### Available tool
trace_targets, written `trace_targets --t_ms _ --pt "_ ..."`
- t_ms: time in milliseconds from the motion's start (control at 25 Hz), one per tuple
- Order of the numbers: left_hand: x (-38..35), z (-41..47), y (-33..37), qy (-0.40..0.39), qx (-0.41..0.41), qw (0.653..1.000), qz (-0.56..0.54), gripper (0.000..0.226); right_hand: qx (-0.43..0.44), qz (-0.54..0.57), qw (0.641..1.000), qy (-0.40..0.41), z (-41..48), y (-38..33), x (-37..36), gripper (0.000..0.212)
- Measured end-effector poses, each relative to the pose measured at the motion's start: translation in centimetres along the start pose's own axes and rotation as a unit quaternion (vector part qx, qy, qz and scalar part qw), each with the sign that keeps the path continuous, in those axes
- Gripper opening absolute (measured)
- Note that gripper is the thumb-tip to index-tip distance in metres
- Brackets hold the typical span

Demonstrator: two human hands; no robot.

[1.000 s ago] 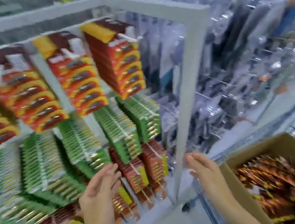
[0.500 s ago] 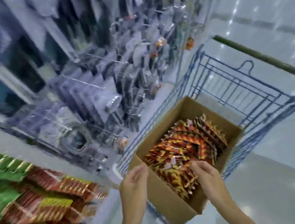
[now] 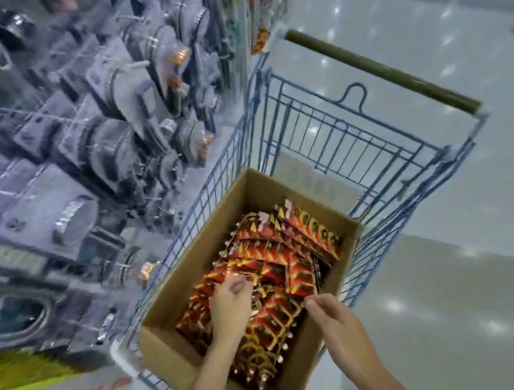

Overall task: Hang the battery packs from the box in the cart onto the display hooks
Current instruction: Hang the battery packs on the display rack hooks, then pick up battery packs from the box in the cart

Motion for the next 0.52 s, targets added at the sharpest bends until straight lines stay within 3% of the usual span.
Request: trace_targets --t_ms 200,360,520 --pt "-5.0 5.6 2.8 -0.010 0.017 0.999 0.026 0.028 -0.009 0.004 1.000 0.015 2.2 0.0 0.7 0.017" --pt "-7.6 8.8 3.3 0.042 0.078 0.996 -0.008 0.031 -0.017 0.023 0.999 0.018 3.2 0.2 0.9 0.019" --pt "-10.1 8.9 3.7 0.089 0.068 0.993 0.026 0.028 -0.020 0.023 0.999 0.019 3.6 0.2 1.0 0.018"
Point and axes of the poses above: each hand's wrist, its own z-axis towards the middle knuckle, its own x-axis out of the back of the hand, y = z × x, the point moved 3 cm from there along z, towards the middle knuckle, and after that the axes turned 8 degrees about y, right-handed, at the moved point
